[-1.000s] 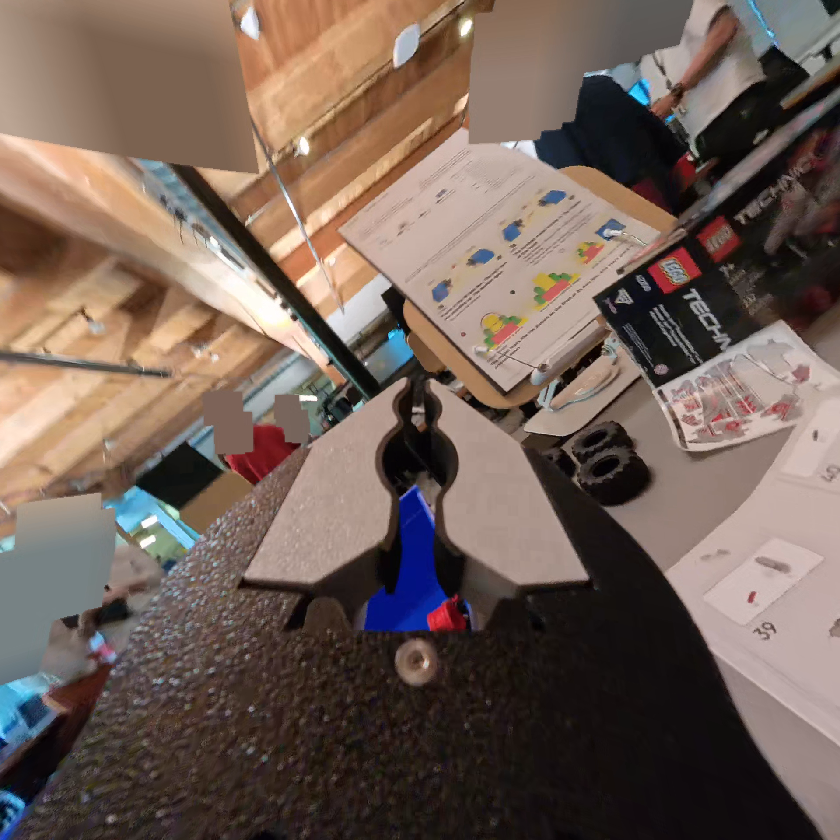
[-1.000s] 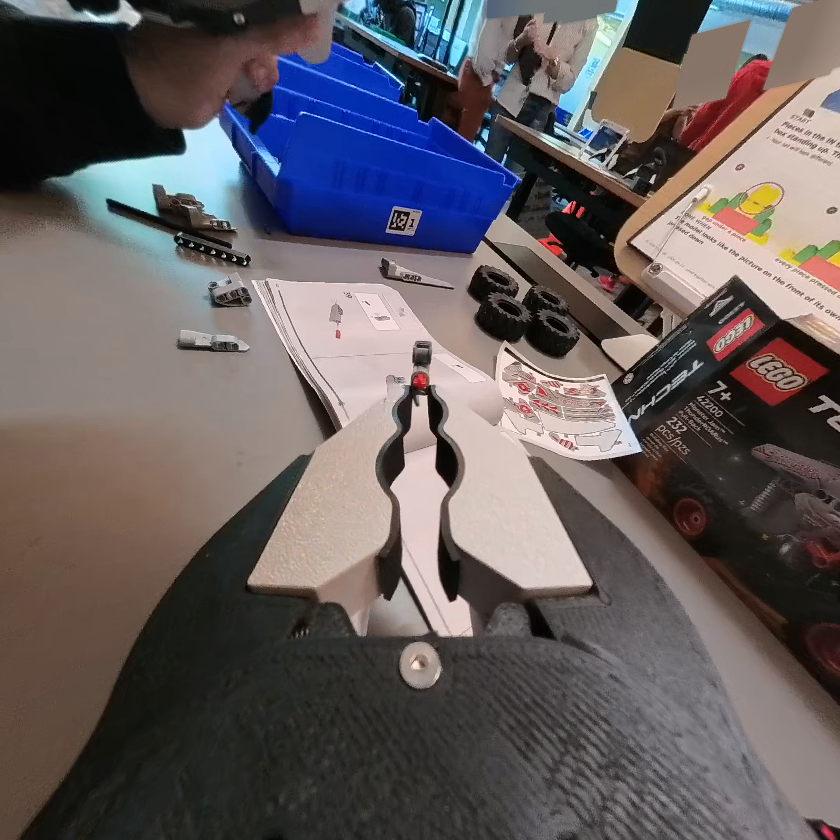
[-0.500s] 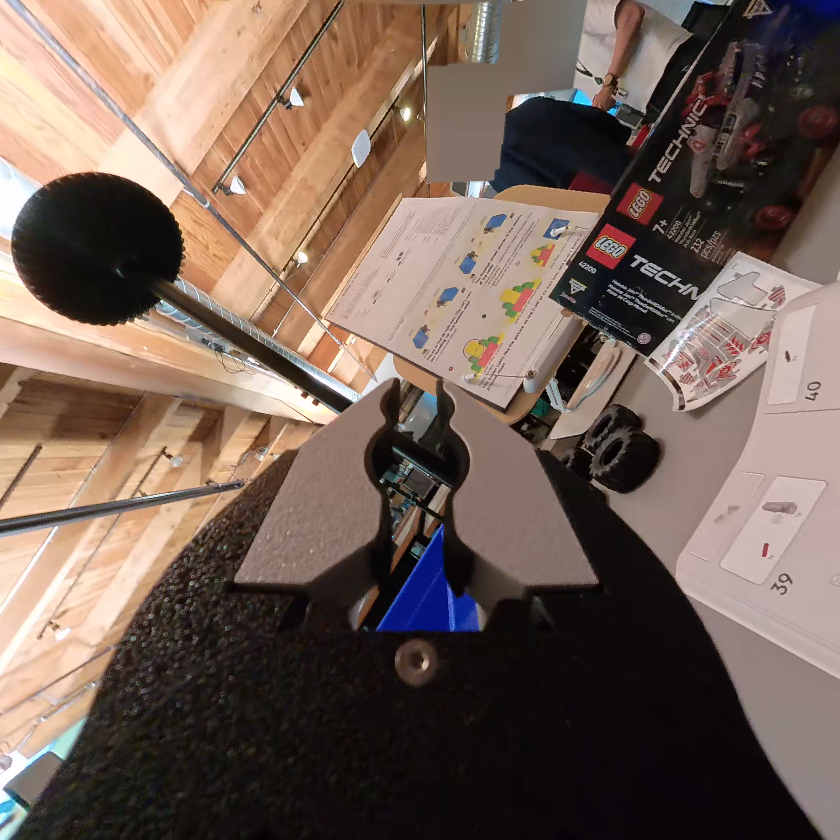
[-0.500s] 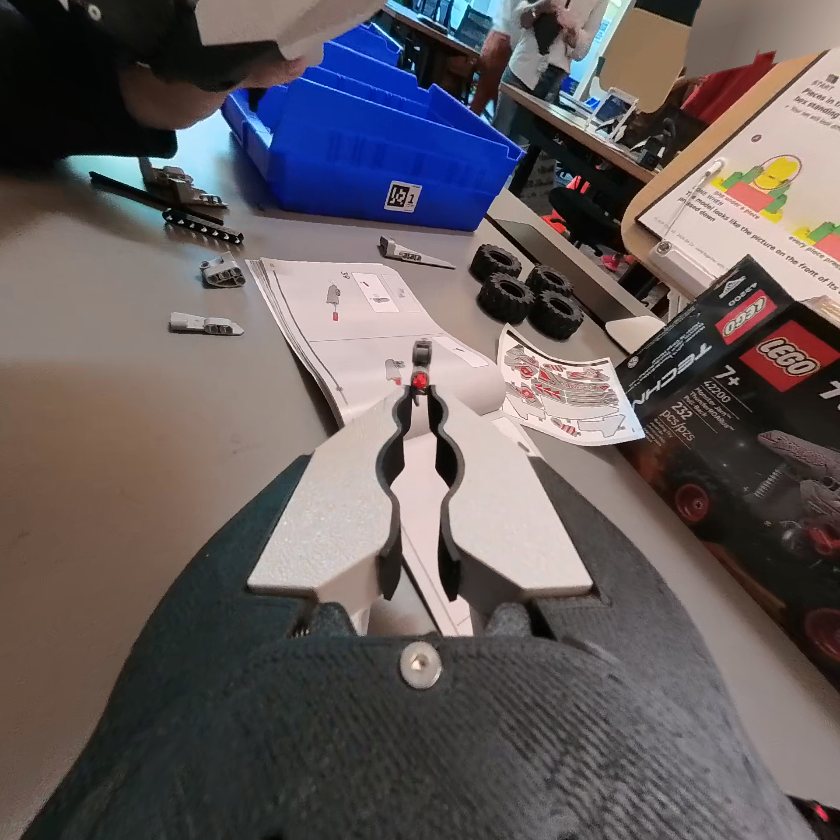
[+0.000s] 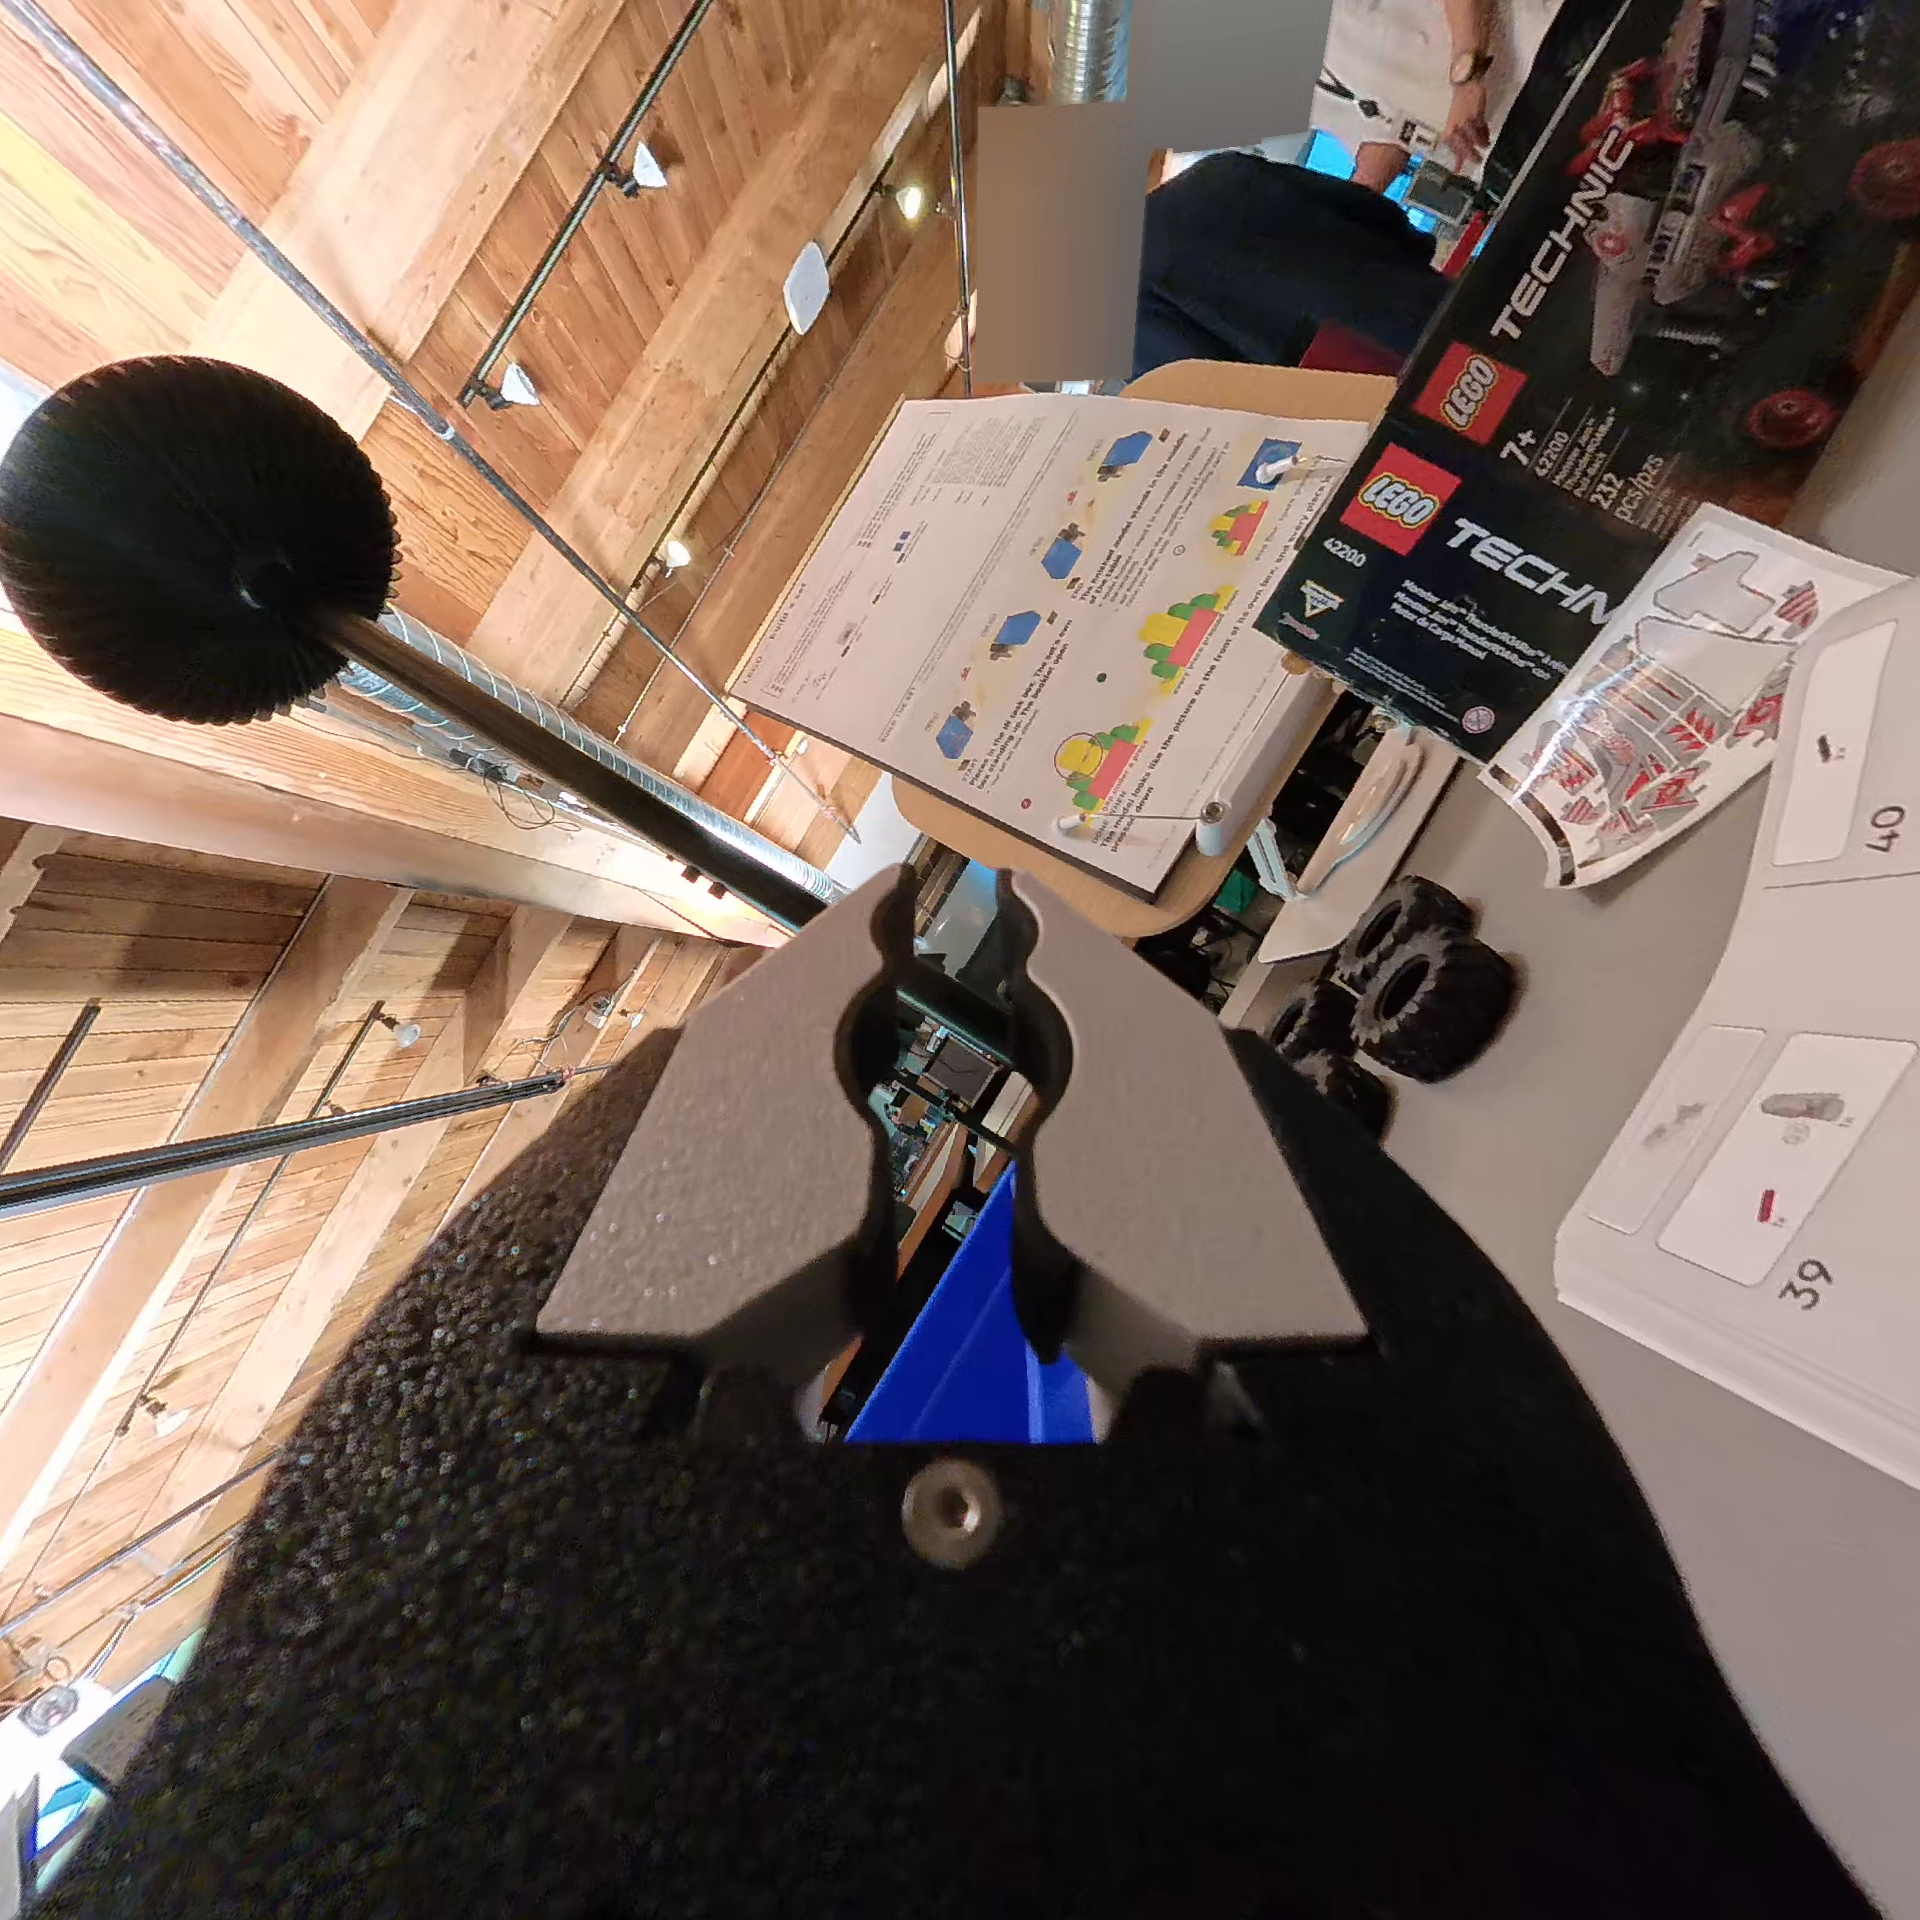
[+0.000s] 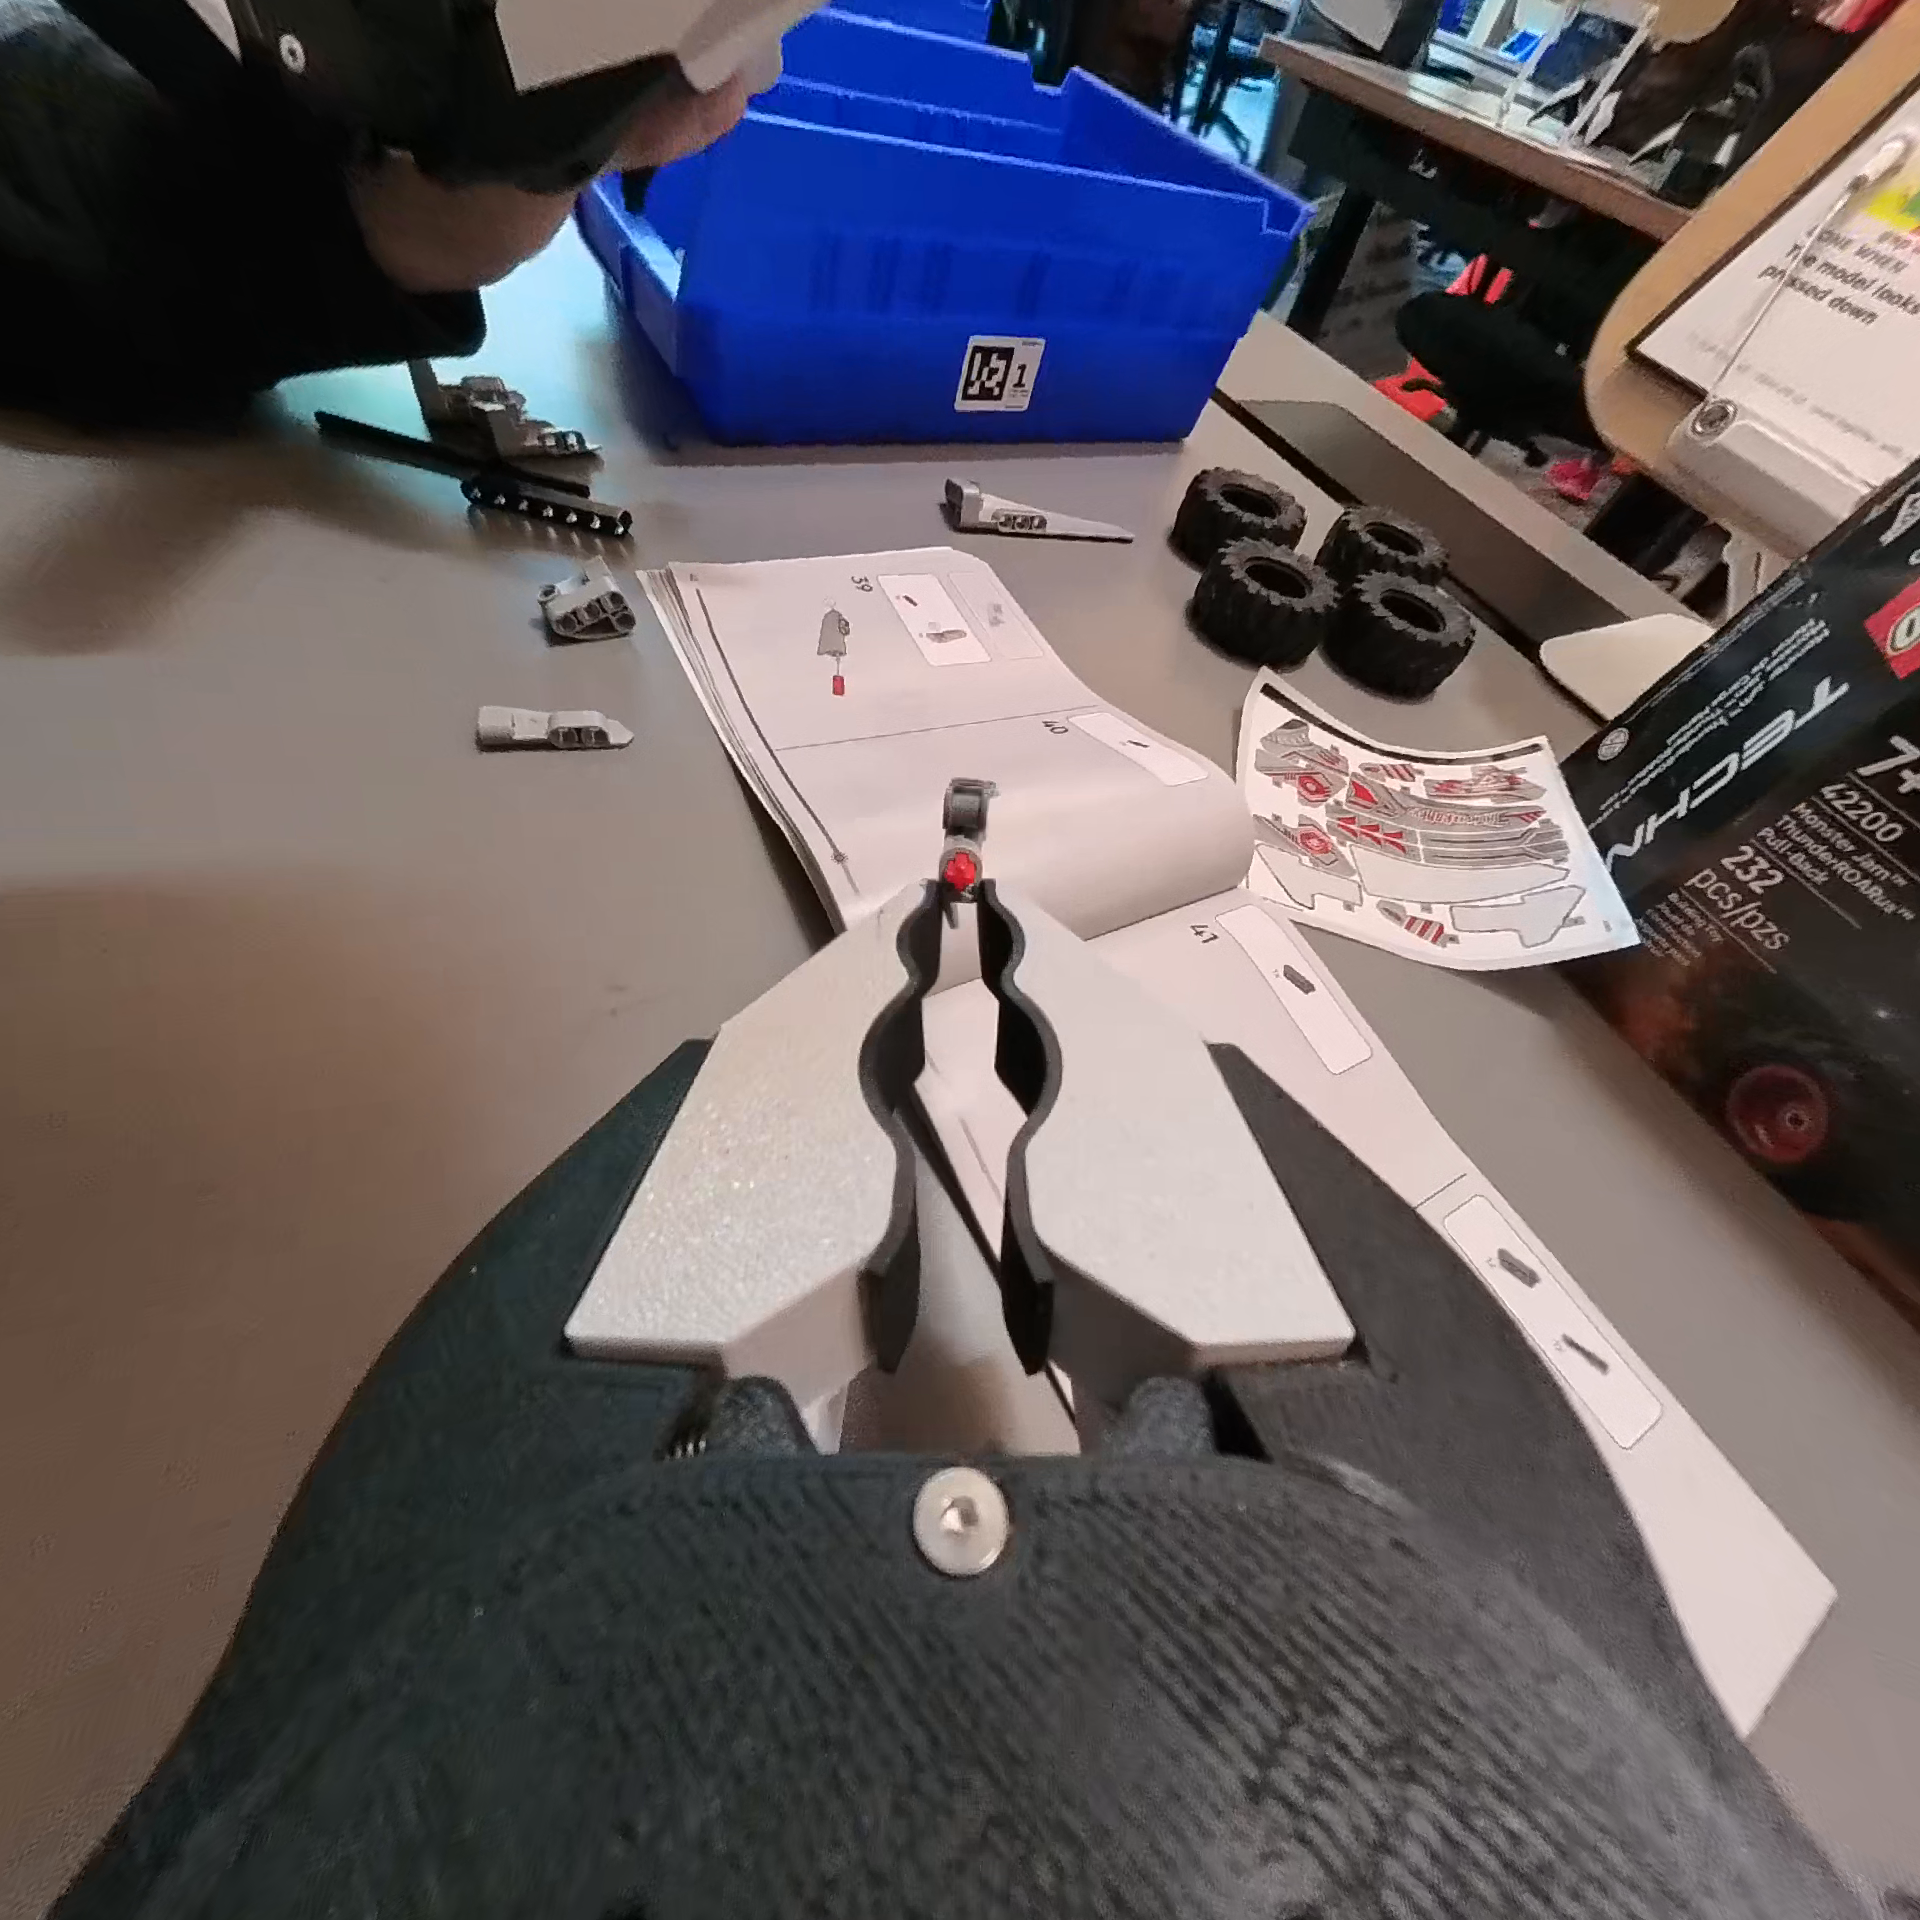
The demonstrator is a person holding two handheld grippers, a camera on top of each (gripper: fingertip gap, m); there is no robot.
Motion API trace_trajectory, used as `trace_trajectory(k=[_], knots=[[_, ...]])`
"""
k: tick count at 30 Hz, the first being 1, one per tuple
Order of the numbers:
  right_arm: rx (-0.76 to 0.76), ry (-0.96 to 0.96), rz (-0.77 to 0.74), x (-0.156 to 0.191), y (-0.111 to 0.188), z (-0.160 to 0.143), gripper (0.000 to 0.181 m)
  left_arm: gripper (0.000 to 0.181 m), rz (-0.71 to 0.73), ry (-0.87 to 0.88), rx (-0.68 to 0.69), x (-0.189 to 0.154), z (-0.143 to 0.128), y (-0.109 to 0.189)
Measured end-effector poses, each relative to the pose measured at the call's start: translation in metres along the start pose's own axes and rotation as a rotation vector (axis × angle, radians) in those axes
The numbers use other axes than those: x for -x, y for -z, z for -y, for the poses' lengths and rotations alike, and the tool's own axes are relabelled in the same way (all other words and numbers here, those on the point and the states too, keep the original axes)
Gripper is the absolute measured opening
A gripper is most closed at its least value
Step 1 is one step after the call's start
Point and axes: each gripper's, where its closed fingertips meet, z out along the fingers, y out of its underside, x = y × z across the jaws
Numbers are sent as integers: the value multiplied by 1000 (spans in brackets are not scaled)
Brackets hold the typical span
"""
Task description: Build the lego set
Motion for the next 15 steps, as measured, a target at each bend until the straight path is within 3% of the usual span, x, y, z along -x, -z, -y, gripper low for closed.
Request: trace_trajectory(k=[6,12,15], knots=[[-105,-115,12,-6,8,14,5,11,-12,-8,-2,-4,-1,-1],[-562,-682,95,-48,51,41,4,11,-11,-10,2,-3,-2,2],[-693,-845,167,-56,61,44,4,11,-13,-12,-1,-2,-1,4]])
